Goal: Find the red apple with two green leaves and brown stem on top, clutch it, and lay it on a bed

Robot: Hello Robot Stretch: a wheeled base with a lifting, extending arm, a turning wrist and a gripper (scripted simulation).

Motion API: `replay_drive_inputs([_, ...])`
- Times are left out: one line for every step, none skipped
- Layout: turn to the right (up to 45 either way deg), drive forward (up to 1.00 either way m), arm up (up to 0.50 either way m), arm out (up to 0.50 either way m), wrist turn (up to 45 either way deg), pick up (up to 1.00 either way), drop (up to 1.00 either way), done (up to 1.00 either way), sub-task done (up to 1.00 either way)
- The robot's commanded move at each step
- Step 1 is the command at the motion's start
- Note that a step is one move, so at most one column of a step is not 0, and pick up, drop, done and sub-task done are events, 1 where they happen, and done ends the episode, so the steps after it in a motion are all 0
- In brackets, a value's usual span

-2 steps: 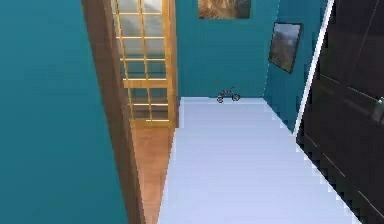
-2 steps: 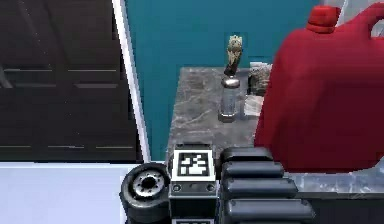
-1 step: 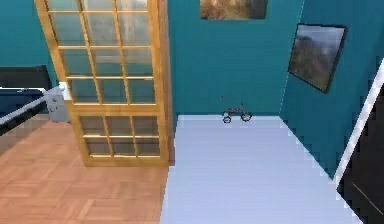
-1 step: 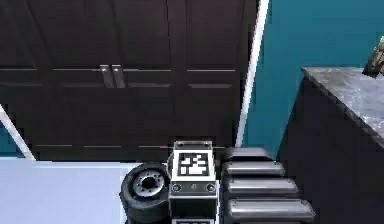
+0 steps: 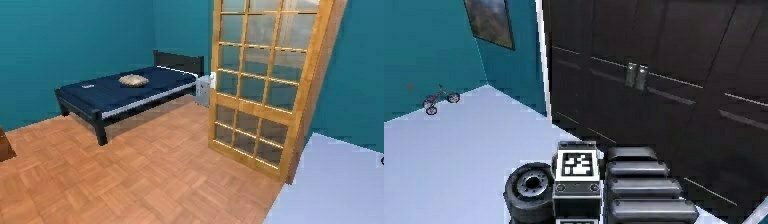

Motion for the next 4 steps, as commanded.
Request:
replay_drive_inputs([0.0, 0.15, 0.0, 0.0, 0.0, 0.0, 0.0, 0.0, 0.0])
replay_drive_inputs([-6.0, 0.0, 0.0, 0.0, 0.0, 0.0, 0.0, 0.0, 0.0])
replay_drive_inputs([0.0, 1.0, 0.0, 0.0, 0.0, 0.0, 0.0, 0.0, 0.0])
replay_drive_inputs([0.0, 1.0, 0.0, 0.0, 0.0, 0.0, 0.0, 0.0, 0.0])
